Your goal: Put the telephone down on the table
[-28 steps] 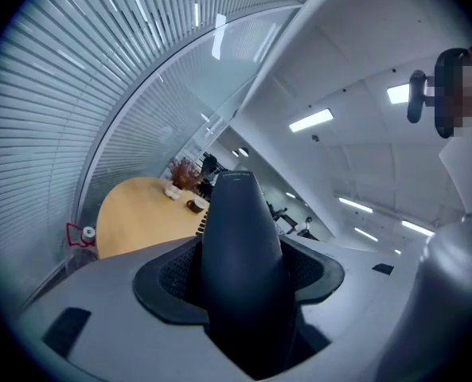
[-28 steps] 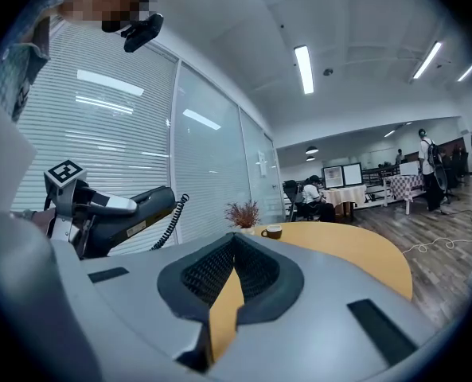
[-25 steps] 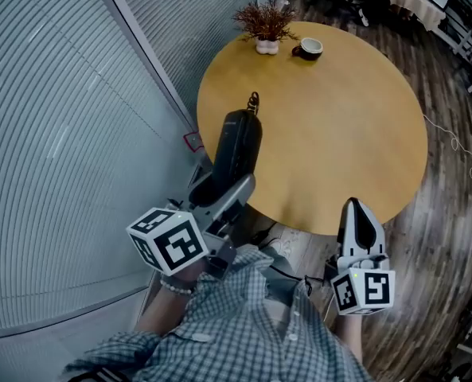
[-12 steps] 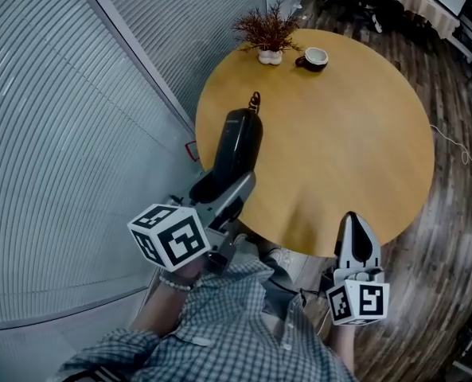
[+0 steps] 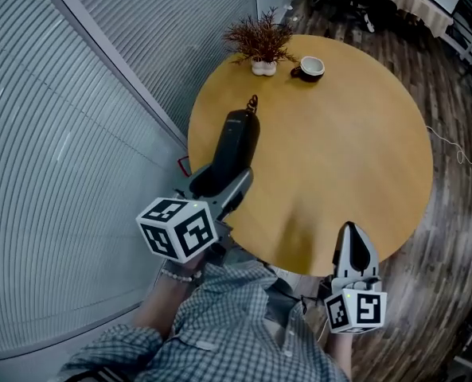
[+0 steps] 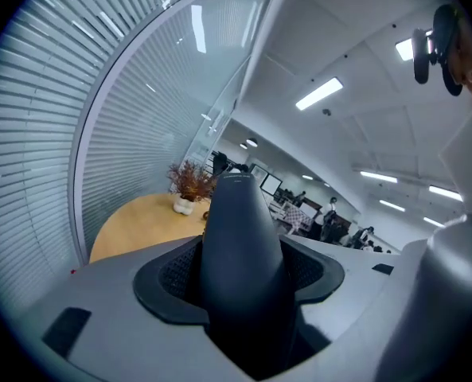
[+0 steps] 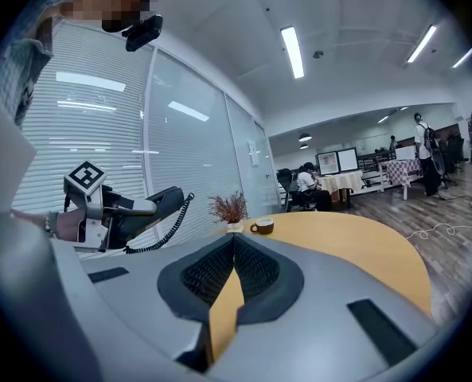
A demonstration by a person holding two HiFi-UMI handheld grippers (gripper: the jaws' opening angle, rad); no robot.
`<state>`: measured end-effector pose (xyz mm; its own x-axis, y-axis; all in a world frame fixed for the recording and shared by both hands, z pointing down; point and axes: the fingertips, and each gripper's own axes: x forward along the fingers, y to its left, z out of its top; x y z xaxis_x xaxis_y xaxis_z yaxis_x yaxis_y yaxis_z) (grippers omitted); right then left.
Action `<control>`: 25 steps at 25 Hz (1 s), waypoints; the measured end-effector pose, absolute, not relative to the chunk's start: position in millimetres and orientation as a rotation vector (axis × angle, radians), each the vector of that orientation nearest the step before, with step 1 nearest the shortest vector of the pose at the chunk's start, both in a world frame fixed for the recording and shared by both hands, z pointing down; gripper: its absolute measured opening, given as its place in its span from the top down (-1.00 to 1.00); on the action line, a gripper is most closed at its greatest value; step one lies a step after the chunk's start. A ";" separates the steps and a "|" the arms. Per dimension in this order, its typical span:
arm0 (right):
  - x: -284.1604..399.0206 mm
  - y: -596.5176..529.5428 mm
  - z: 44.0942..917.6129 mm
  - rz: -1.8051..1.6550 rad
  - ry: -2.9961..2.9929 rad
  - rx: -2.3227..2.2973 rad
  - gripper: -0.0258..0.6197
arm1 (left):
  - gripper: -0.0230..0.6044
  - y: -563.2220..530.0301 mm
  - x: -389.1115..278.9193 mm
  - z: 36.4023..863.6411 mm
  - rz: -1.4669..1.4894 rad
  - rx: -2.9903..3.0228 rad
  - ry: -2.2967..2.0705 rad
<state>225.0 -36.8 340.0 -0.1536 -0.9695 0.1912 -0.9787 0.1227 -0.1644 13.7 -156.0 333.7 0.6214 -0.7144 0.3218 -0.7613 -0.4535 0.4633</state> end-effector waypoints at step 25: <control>166.6 -152.3 395.4 0.558 -2.159 1.968 0.90 | 0.04 -408.9 -38.1 505.3 0.572 2.251 -1.267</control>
<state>166.6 -152.3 395.4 -0.1165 -0.9229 0.3671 -0.9852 0.0605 -0.1606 -38.1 -408.9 505.3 0.4813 -0.6627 0.5737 -0.8686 -0.4484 0.2108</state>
